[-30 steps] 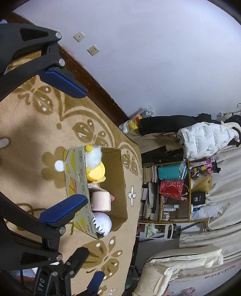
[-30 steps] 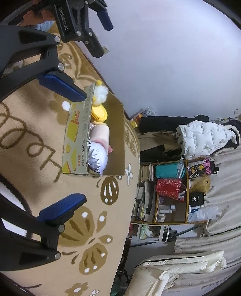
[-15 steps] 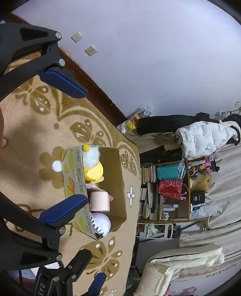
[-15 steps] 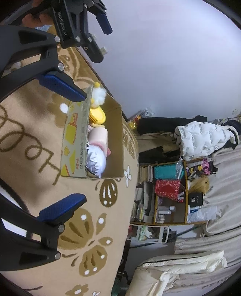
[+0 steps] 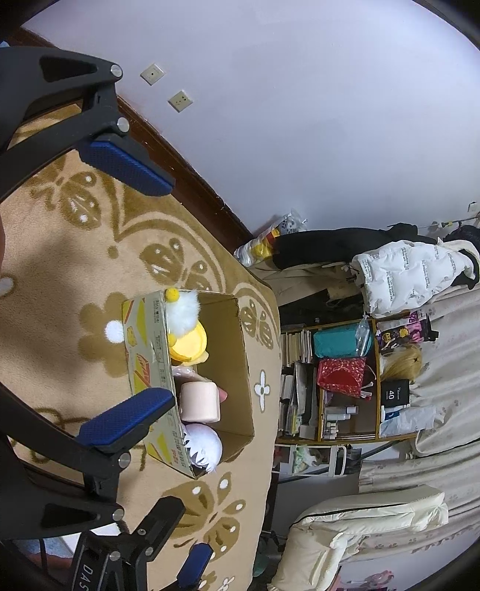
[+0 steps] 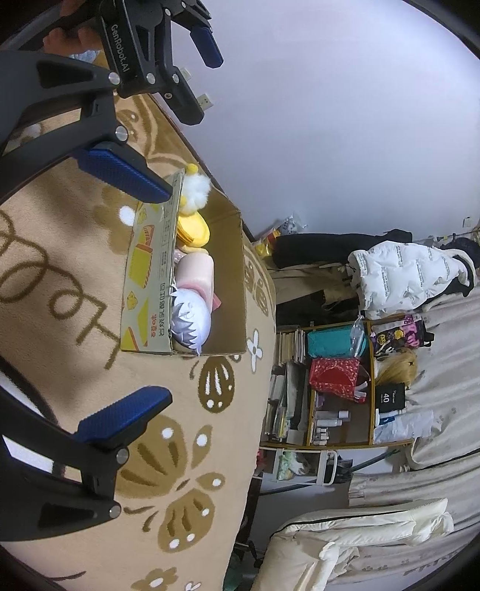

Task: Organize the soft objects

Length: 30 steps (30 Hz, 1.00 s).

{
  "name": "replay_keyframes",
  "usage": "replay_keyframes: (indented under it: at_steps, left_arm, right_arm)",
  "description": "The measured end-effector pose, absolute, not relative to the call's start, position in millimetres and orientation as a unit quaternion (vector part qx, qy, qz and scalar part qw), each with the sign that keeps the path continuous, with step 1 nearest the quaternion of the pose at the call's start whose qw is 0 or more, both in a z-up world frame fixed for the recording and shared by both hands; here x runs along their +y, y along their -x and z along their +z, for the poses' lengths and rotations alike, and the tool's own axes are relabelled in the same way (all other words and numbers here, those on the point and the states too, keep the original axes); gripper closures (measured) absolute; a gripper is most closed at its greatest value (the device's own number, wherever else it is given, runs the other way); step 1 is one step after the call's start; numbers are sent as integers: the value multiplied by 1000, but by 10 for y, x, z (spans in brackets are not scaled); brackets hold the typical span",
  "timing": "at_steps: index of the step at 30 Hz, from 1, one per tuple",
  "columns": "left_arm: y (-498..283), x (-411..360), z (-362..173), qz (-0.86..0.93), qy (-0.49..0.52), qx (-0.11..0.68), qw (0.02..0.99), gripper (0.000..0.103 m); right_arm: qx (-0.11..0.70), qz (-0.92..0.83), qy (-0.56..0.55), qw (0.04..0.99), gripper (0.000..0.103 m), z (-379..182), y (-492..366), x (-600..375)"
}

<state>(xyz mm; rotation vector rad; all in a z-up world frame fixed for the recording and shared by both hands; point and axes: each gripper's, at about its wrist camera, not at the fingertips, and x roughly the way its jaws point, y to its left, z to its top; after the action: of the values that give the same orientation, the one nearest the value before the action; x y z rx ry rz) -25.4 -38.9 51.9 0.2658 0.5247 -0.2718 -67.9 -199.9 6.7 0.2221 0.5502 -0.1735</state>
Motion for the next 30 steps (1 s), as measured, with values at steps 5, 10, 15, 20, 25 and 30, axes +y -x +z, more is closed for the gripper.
replay_keyframes:
  at_steps: [5,10,15,20,25,30]
  left_arm:
    - [254,-391,518,-134,-131,258,948,0]
    - [255,-392,516,-133,-131,258,948,0]
    - [253,-393,520,-134,-131,258,948,0]
    - [267,-396,511,-137,-134,258,947,0]
    - [284,-393,492,-136,-134,258,947,0]
    - [294,-377,449,-135,-130,261,947,0]
  right_arm:
    - [270,-86,-110,953,0,52,670,-1991]
    - [270,-88,-110,953,0,47,672,-1991]
    - [270,-89,-111,952,0,41,675,-1998]
    - [270,-90,-112,952,0,36,672,-2000]
    - [270,-89,-112,952,0,40,677,-2006]
    - [270,-89,-112,952,0,41,677,-2007]
